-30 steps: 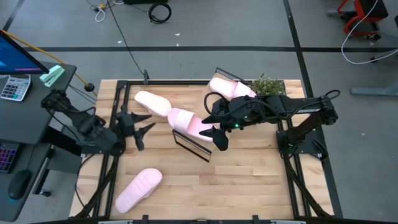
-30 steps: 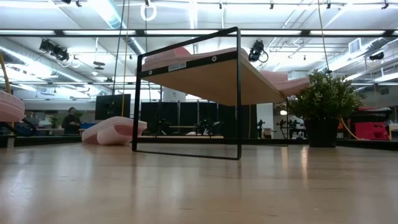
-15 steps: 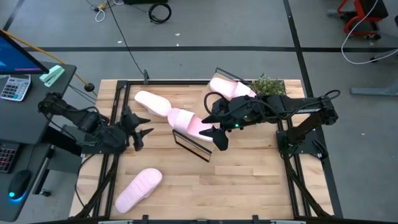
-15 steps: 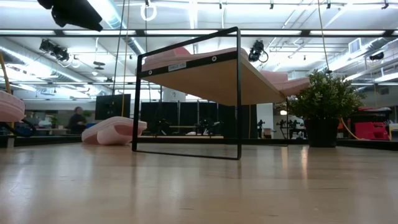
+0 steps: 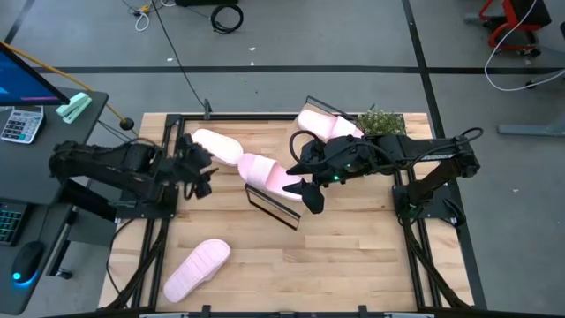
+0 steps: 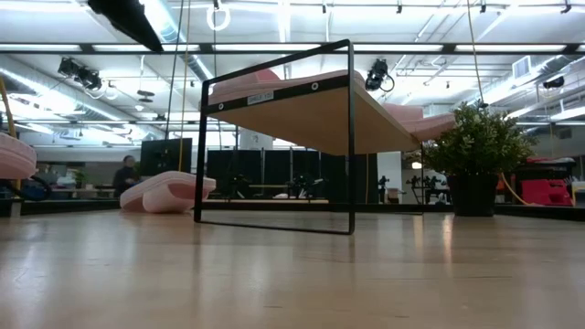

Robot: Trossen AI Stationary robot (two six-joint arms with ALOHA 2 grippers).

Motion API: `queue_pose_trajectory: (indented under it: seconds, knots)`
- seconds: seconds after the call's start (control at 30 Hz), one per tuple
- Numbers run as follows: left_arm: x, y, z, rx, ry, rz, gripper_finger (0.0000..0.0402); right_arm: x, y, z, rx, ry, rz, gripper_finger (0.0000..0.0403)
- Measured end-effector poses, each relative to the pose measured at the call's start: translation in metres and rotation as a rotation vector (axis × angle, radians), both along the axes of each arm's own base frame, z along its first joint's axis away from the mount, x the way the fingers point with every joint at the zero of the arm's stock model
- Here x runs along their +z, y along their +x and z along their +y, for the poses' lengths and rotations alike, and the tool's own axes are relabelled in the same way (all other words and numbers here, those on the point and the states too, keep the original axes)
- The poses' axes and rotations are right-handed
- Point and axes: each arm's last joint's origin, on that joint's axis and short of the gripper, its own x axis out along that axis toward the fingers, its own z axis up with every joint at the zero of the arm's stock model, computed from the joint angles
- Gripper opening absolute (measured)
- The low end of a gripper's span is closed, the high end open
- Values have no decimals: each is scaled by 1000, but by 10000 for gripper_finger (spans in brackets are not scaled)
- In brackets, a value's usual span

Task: Pick and place slides into the shelf
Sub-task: Put the top pink slide on the shelf

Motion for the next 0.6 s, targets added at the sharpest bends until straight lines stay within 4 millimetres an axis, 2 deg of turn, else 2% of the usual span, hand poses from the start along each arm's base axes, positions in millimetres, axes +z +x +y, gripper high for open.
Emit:
queue_pose_trajectory:
  seconds: [0.3,0.6]
  knots:
    - [-11,11,53,193,-183,73,222,-3,-1,0,37,-40,30,244]
    - [-19,14,88,238,-179,149,228,-8,-5,0,91,-67,100,244]
